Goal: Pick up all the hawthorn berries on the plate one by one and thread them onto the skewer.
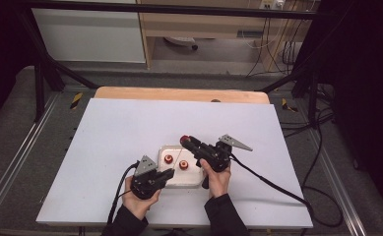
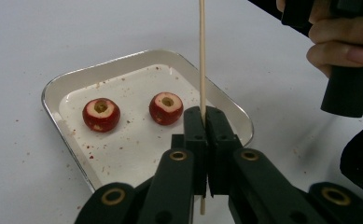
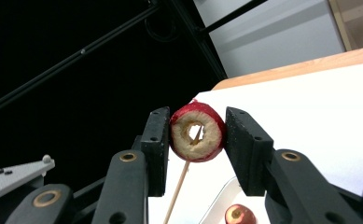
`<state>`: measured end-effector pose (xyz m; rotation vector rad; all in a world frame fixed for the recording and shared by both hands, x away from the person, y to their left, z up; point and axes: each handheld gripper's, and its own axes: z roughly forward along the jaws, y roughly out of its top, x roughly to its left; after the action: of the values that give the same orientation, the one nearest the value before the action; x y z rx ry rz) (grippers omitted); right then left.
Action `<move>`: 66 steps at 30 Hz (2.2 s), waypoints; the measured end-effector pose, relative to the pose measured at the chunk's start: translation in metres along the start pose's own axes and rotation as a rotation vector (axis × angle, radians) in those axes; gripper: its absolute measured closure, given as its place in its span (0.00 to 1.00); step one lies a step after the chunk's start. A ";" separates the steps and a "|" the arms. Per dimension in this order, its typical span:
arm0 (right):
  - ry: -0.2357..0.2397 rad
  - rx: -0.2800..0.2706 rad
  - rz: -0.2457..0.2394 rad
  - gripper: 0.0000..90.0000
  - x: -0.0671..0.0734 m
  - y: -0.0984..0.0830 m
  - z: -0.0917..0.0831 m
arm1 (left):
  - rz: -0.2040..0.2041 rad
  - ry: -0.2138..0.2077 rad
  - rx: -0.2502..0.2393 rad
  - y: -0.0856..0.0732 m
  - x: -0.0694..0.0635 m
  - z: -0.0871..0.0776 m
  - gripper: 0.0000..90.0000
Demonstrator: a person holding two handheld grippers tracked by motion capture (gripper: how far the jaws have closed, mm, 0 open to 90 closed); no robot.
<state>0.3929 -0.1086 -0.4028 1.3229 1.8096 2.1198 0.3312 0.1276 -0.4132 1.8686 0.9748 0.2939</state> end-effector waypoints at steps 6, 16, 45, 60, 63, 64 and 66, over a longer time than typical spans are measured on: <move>0.014 0.023 0.014 0.69 0.002 -0.006 0.000 | 0.001 -0.001 0.001 -0.001 0.000 0.001 0.98; 0.045 0.100 0.026 0.69 0.007 -0.028 0.002 | -0.004 0.002 -0.009 0.001 0.003 0.001 0.98; -0.079 0.286 -0.163 0.25 0.003 -0.026 -0.013 | 0.097 0.024 0.057 -0.009 0.023 -0.009 0.98; -0.225 0.618 -0.307 0.15 -0.003 -0.001 0.002 | 0.125 0.035 0.103 -0.024 0.051 -0.035 0.98; -0.246 0.691 -0.328 0.15 0.000 0.003 0.013 | 0.123 0.036 0.104 -0.025 0.055 -0.037 0.98; -0.247 0.707 -0.336 0.16 0.001 0.005 0.015 | 0.122 0.036 0.103 -0.025 0.055 -0.038 0.98; -0.257 0.743 -0.352 0.17 0.003 0.007 0.021 | 0.121 0.035 0.102 -0.026 0.056 -0.038 0.98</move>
<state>0.4076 -0.0926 -0.3968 1.1654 2.5702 1.0726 0.3331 0.1986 -0.4273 2.0261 0.9160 0.3558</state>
